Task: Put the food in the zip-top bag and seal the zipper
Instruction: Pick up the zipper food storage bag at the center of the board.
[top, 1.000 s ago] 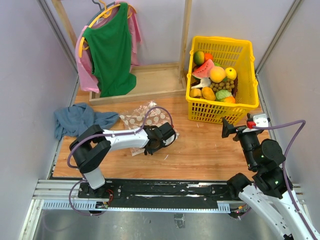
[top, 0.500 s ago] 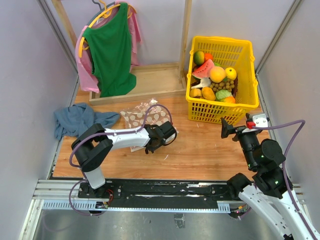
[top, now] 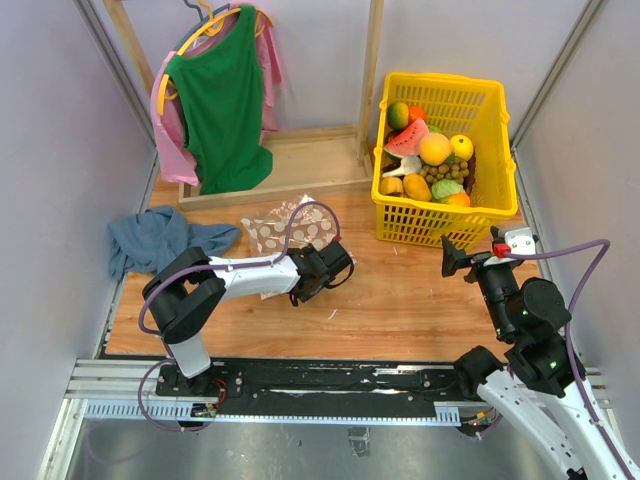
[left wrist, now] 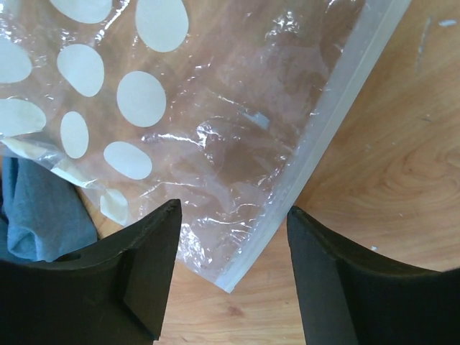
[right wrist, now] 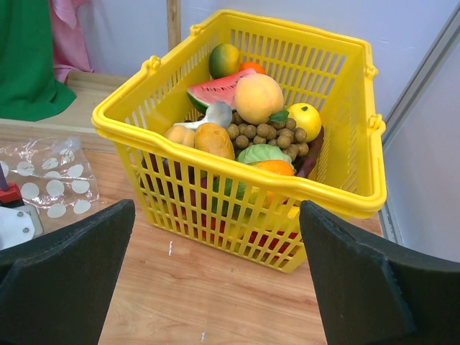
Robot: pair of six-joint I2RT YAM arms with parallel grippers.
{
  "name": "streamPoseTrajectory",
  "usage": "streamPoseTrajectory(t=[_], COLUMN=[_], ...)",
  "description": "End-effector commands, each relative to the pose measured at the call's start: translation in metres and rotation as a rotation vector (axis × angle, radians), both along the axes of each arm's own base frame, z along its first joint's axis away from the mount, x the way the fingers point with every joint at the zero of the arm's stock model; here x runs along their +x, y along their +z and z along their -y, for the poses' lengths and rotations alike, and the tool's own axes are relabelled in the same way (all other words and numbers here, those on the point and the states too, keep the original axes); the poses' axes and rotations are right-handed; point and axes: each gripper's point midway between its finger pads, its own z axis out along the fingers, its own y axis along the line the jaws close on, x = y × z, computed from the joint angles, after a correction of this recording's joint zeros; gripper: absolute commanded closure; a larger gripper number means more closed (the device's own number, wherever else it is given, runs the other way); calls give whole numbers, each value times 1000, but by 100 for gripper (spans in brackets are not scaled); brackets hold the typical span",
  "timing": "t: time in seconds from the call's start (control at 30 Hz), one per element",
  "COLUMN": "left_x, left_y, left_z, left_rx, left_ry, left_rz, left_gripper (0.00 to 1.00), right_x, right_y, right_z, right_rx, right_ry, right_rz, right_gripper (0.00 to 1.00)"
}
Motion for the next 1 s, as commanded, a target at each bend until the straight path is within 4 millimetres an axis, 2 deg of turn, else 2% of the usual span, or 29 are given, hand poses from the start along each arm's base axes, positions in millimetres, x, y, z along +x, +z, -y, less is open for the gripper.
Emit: streamPoseTrajectory(t=[0.0, 0.1, 0.4, 0.53, 0.77, 0.97], left_x=[20, 24, 44, 43, 40, 44], left_y=[19, 23, 61, 52, 26, 23], left_z=[3, -3, -3, -1, -2, 0], left_rx=[-22, 8, -47, -57, 6, 0], left_ry=[46, 71, 132, 115, 104, 103], left_rz=[120, 159, 343, 319, 265, 275], left_gripper=[35, 35, 34, 34, 35, 38], right_x=[-3, -3, -3, -3, -4, -4], right_y=[10, 10, 11, 11, 11, 11], right_z=[-5, -5, -4, -4, -4, -4], right_rx=[23, 24, 29, 29, 32, 35], right_ry=[27, 28, 24, 24, 26, 28], right_rz=[22, 22, 28, 26, 28, 27], right_gripper=[2, 2, 2, 2, 2, 2])
